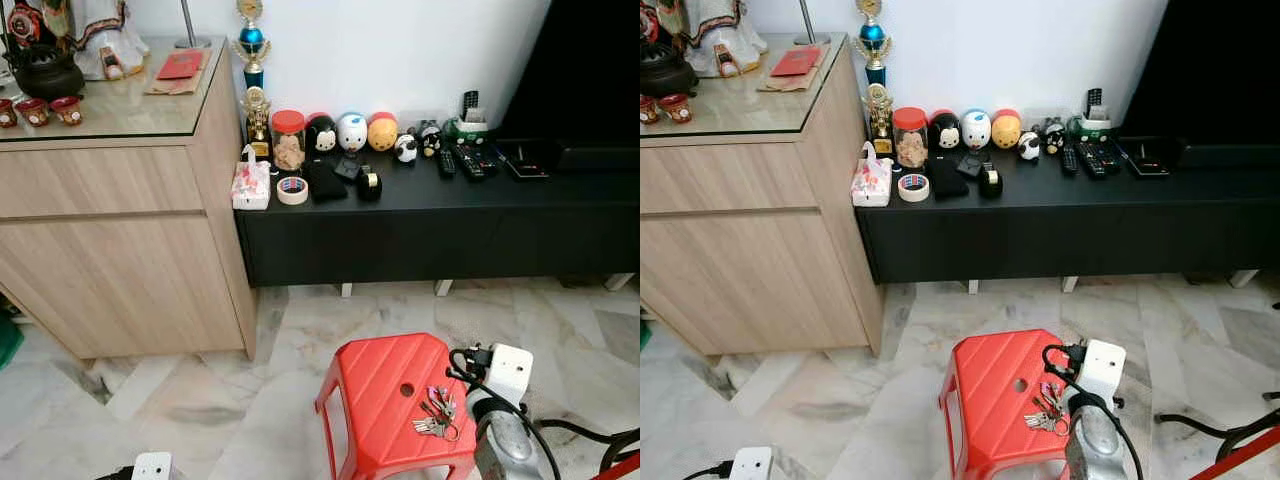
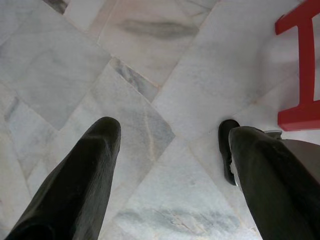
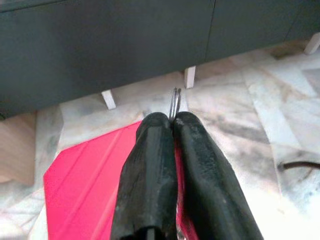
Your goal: Hang keys on a hook
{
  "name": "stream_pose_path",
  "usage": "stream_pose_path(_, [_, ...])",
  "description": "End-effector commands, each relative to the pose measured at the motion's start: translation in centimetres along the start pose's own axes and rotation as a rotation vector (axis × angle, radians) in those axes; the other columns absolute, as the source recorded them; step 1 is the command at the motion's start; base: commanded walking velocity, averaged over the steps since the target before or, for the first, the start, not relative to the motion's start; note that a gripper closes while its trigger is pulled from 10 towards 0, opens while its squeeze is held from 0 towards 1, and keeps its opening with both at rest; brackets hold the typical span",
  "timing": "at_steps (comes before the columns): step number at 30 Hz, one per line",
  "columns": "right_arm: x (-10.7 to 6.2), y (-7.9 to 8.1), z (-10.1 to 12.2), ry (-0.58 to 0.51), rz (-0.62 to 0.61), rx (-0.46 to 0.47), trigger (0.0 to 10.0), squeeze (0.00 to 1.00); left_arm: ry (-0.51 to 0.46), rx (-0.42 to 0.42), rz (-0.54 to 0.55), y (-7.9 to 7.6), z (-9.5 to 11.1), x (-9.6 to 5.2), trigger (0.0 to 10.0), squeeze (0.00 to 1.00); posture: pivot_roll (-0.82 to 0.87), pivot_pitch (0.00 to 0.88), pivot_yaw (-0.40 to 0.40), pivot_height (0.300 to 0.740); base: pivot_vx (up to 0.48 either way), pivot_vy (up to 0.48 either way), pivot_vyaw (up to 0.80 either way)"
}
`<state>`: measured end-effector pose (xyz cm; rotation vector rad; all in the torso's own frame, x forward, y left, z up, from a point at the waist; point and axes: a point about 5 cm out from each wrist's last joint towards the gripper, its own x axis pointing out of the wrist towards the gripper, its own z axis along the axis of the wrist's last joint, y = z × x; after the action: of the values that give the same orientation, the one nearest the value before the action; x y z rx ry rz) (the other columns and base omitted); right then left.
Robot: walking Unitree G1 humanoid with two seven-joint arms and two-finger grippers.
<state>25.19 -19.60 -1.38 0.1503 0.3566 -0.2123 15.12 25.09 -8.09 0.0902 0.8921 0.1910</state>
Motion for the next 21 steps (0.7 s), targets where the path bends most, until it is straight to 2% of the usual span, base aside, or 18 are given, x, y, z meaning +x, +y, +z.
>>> stream_pose_path(1, [0.02,0.02,0.40,-0.015,0.007,-0.002,10.0,0.00,0.032,0.015,0.002,0.58,-0.78,-0.25,10.0,0.00,-0.01,0.000,0.005,0.740,-0.270,0.000,0.00])
stream_pose_path(21, [-0.22,-0.27,0.06,0.016,0.010,-0.012,10.0,0.00,0.021,-0.006,0.008,0.77,-0.28,-0.10,10.0,0.00,0.01,0.000,-0.016,0.740,-0.276,0.000,0.00])
